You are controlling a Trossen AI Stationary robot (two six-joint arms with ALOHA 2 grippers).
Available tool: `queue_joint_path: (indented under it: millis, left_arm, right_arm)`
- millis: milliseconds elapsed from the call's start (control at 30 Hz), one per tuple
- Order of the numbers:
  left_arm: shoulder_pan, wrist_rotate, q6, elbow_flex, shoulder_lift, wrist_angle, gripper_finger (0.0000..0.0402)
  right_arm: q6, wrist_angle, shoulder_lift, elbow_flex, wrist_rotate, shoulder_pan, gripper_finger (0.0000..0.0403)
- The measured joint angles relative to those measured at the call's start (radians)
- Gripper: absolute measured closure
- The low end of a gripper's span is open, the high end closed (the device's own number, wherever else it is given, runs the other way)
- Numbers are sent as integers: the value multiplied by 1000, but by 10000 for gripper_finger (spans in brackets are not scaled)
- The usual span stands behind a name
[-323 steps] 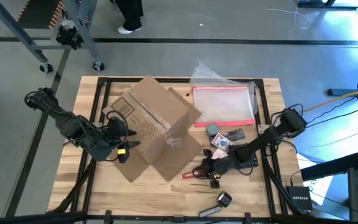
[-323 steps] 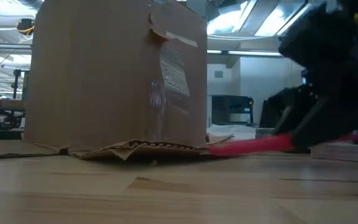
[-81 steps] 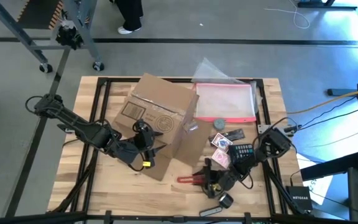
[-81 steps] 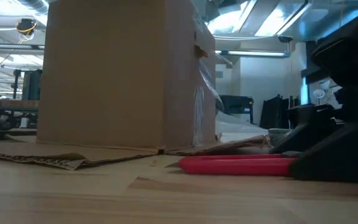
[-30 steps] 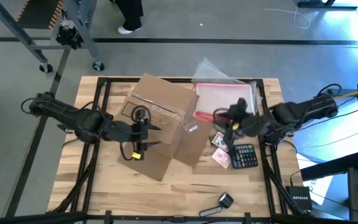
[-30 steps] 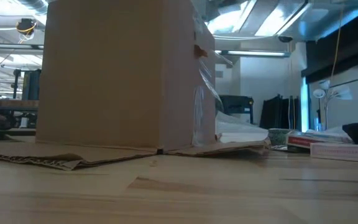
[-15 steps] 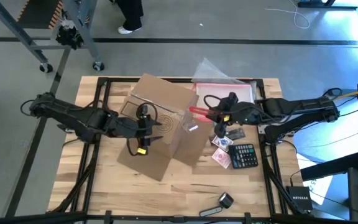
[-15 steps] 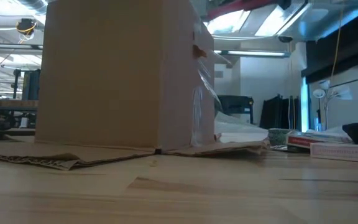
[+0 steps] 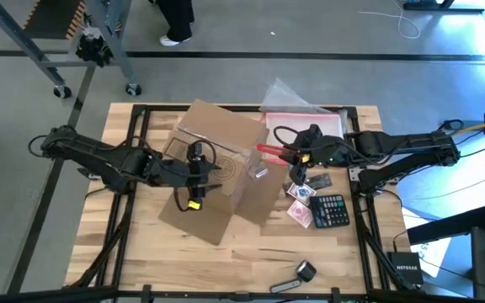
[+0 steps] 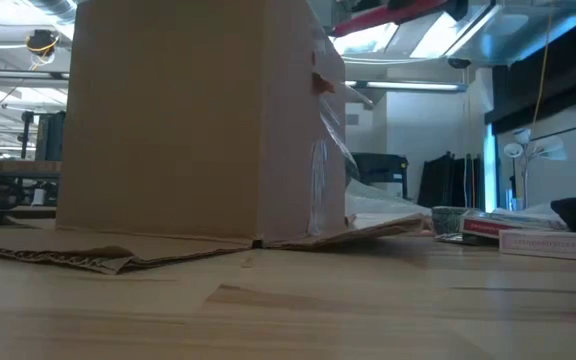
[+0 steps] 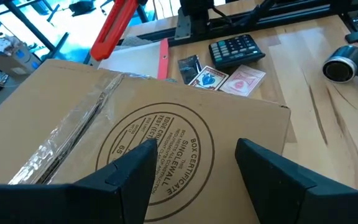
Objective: Unpack boxes
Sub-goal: Break down box until it is fully flat
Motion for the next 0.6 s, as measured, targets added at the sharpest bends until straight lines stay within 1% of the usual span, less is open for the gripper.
queue_joint_path:
  millis: [600]
  left_arm:
    - [0,1,-2,0,0,-4,183]
  right_arm:
    - [0,-10,-7,0,-14,0,271]
